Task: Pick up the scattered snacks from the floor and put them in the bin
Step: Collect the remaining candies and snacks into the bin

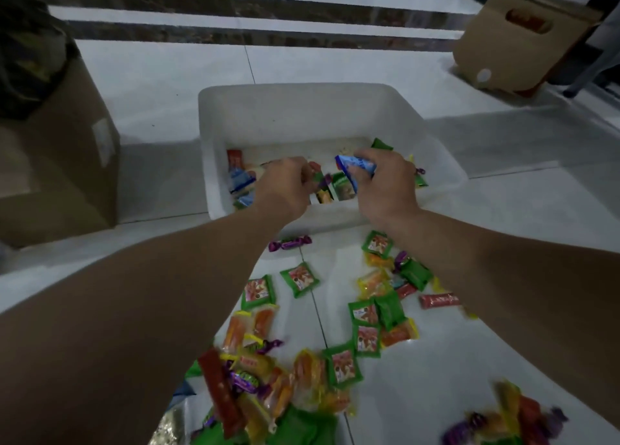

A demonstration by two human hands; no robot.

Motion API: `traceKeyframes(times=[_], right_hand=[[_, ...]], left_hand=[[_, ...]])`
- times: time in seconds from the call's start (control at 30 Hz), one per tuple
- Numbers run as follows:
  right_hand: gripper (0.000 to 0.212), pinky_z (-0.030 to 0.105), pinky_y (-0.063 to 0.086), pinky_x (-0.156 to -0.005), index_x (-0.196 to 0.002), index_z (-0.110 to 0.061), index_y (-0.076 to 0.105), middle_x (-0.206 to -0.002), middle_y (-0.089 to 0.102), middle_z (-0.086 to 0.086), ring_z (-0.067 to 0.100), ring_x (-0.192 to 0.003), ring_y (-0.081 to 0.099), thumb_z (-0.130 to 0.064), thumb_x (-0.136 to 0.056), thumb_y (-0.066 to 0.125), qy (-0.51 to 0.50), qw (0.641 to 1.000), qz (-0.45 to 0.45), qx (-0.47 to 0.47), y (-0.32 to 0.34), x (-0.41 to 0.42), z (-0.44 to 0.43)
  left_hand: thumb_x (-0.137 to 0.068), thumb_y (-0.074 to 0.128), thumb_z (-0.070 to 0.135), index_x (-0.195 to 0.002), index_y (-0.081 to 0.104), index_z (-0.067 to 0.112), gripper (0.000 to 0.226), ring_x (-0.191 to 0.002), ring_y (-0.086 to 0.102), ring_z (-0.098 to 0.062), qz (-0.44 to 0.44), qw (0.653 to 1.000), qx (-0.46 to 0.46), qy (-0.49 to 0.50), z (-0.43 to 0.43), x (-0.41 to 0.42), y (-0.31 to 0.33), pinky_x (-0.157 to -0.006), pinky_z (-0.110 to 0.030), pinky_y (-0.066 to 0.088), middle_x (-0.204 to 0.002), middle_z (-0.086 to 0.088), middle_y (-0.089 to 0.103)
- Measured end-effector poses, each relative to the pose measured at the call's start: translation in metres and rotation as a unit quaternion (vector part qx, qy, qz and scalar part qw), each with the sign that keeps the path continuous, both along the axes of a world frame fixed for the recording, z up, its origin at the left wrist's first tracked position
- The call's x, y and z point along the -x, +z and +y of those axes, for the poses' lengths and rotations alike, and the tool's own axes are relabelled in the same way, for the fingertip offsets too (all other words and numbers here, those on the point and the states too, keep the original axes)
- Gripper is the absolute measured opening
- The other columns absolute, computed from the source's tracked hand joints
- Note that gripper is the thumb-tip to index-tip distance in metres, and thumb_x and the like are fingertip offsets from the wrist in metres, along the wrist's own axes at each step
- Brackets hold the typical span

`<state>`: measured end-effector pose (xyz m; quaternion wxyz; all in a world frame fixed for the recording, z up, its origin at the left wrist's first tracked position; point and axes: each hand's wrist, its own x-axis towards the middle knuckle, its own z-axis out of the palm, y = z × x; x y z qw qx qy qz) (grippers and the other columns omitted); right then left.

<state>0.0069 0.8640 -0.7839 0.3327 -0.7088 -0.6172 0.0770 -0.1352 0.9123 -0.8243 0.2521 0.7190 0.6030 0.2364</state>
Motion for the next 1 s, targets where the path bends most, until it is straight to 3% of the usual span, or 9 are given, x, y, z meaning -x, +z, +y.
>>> traceKeyframes(times=[0.2, 0.33, 0.53, 0.77, 1.0], right_hand=[[0.031, 0.004, 0.022, -0.073, -0.125, -0.005, 0.062, -0.125, 0.063, 0.011, 0.021, -0.116, 0.052, -0.013, -0.096, 0.056, -0.020, 0.999, -0.007, 0.028, -0.006, -0.012, 0.016], [0.029, 0.018, 0.038, -0.089, -0.121, -0.007, 0.064, -0.117, 0.066, 0.011, 0.023, -0.111, 0.058, -0.013, -0.094, 0.058, -0.037, 0.999, -0.002, 0.027, -0.011, -0.025, 0.023], [0.031, 0.024, 0.040, -0.086, -0.122, -0.010, 0.062, -0.119, 0.063, 0.012, 0.027, -0.109, 0.058, -0.021, -0.093, 0.058, -0.032, 0.999, -0.013, 0.035, -0.013, -0.054, -0.003], [0.056, 0.033, 0.036, -0.105, -0.141, -0.020, 0.045, -0.139, 0.048, 0.010, 0.025, -0.129, 0.043, -0.040, -0.091, 0.060, -0.089, 0.992, 0.023, 0.086, -0.013, -0.112, -0.057], [0.067, 0.036, 0.032, -0.108, -0.146, -0.023, 0.035, -0.144, 0.042, 0.011, 0.026, -0.135, 0.037, -0.048, -0.089, 0.059, -0.148, 0.974, 0.028, 0.170, -0.020, -0.195, -0.137]], left_hand=[[-0.093, 0.059, 0.027, -0.122, 0.060, 0.015, 0.031, -0.104, 0.060, -0.026, -0.007, 1.000, 0.013, 0.003, 0.000, 0.000, -0.007, -0.090, -0.037, 0.050, -0.120, -0.009, 0.063], [-0.094, 0.057, 0.031, -0.134, 0.052, 0.023, 0.041, -0.107, 0.058, -0.027, -0.015, 0.999, 0.029, 0.007, -0.007, 0.001, -0.007, -0.093, -0.035, 0.045, -0.128, -0.010, 0.060], [-0.093, 0.059, 0.032, -0.133, 0.053, 0.022, 0.042, -0.108, 0.058, -0.024, -0.023, 1.000, 0.009, 0.003, -0.012, -0.015, 0.001, -0.092, -0.032, 0.047, -0.126, -0.006, 0.061], [-0.091, 0.058, 0.038, -0.136, 0.052, 0.022, 0.048, -0.117, 0.055, -0.024, -0.050, 0.997, -0.027, -0.042, -0.039, -0.073, 0.013, -0.095, -0.030, 0.045, -0.132, -0.007, 0.059], [-0.092, 0.058, 0.035, -0.138, 0.050, 0.024, 0.047, -0.123, 0.050, -0.022, -0.045, 0.989, -0.010, -0.142, -0.090, -0.154, 0.008, -0.099, -0.027, 0.037, -0.135, -0.006, 0.055]])
